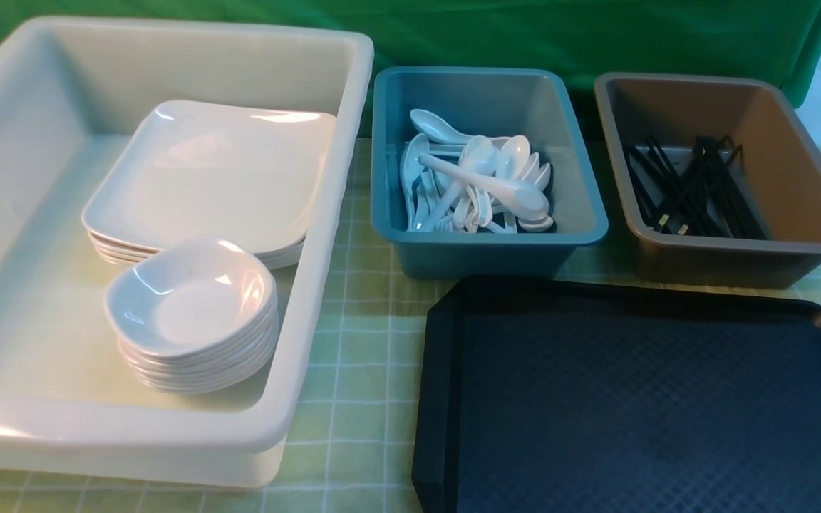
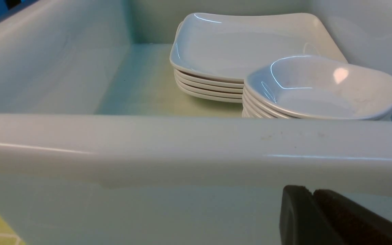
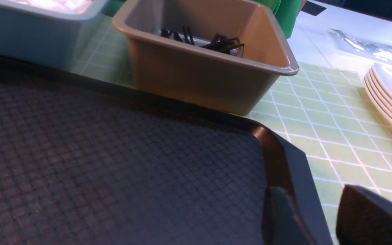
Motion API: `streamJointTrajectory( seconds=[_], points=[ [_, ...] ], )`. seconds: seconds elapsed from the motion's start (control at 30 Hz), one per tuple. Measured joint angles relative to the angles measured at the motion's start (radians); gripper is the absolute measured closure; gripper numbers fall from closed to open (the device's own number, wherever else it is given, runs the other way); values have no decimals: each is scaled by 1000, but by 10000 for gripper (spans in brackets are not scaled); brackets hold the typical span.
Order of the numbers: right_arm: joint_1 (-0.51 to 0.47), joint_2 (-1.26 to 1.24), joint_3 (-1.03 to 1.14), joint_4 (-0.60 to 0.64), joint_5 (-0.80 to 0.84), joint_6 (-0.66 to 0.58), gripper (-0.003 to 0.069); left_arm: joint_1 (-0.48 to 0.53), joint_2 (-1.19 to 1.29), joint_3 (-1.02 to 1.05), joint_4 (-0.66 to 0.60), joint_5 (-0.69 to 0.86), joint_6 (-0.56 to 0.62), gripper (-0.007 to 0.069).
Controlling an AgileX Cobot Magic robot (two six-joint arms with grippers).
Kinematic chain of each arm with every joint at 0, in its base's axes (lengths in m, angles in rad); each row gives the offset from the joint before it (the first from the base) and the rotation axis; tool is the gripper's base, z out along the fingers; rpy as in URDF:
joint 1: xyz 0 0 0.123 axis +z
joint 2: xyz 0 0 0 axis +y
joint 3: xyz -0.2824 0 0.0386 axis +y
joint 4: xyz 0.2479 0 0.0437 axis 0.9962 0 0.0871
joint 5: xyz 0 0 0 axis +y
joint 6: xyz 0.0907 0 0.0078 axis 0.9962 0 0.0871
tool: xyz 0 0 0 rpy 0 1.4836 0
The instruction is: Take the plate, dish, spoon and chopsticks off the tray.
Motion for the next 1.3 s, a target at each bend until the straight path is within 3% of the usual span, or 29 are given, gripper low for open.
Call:
streamJointTrajectory(
  seconds=[1.3],
  points=[
    [-3, 0, 0, 0, 0, -1, 418, 0, 0, 0, 0, 0, 0, 550]
  ],
)
